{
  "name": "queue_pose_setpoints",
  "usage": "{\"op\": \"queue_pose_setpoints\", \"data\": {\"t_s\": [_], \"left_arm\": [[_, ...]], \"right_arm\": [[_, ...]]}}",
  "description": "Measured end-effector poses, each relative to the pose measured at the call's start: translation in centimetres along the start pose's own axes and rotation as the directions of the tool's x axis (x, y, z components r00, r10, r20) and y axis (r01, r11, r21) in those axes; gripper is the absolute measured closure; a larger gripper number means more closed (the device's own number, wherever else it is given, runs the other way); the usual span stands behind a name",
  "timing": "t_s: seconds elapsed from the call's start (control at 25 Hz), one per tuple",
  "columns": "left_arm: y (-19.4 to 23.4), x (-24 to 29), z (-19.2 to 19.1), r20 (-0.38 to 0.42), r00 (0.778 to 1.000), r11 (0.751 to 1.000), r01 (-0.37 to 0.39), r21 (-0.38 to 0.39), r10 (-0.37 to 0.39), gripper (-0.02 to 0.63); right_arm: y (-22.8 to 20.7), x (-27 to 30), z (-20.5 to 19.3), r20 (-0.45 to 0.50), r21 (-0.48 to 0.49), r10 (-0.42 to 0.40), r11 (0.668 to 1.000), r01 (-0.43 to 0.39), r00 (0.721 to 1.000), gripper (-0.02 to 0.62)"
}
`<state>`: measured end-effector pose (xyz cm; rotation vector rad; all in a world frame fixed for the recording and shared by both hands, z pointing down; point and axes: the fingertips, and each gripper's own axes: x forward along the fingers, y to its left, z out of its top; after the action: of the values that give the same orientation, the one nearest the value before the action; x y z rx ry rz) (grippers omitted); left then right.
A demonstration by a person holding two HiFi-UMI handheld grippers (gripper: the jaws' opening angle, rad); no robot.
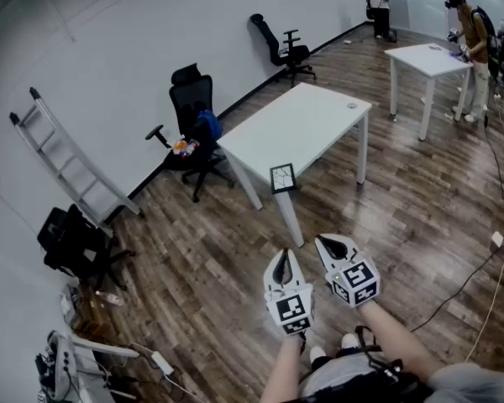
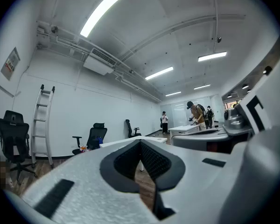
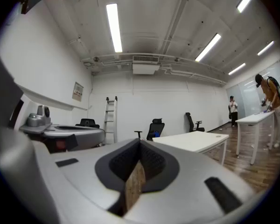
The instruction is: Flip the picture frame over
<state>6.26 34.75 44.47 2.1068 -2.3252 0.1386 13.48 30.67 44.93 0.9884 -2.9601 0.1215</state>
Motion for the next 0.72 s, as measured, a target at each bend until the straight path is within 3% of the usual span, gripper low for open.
{"op": "queue_pose_setpoints", "data": {"t_s": [0.2,0.72], "left_arm": [[0.08,-0.11,-0.22,-0.001,1.000,1.000,0.004,0.028,-0.004,0.604],[-0.55,-0.35,-0.07,-0.003,1.000,1.000,-0.002,0.016,0.002,0.604]], "right_arm": [[0.05,-0.01,0.04,0.002,0.004,-0.003,1.000,0.003,1.000,0.594],[-0.16,-0.92,0.11,0.017,0.023,0.006,1.000,-0.007,1.000,0.595]]}}
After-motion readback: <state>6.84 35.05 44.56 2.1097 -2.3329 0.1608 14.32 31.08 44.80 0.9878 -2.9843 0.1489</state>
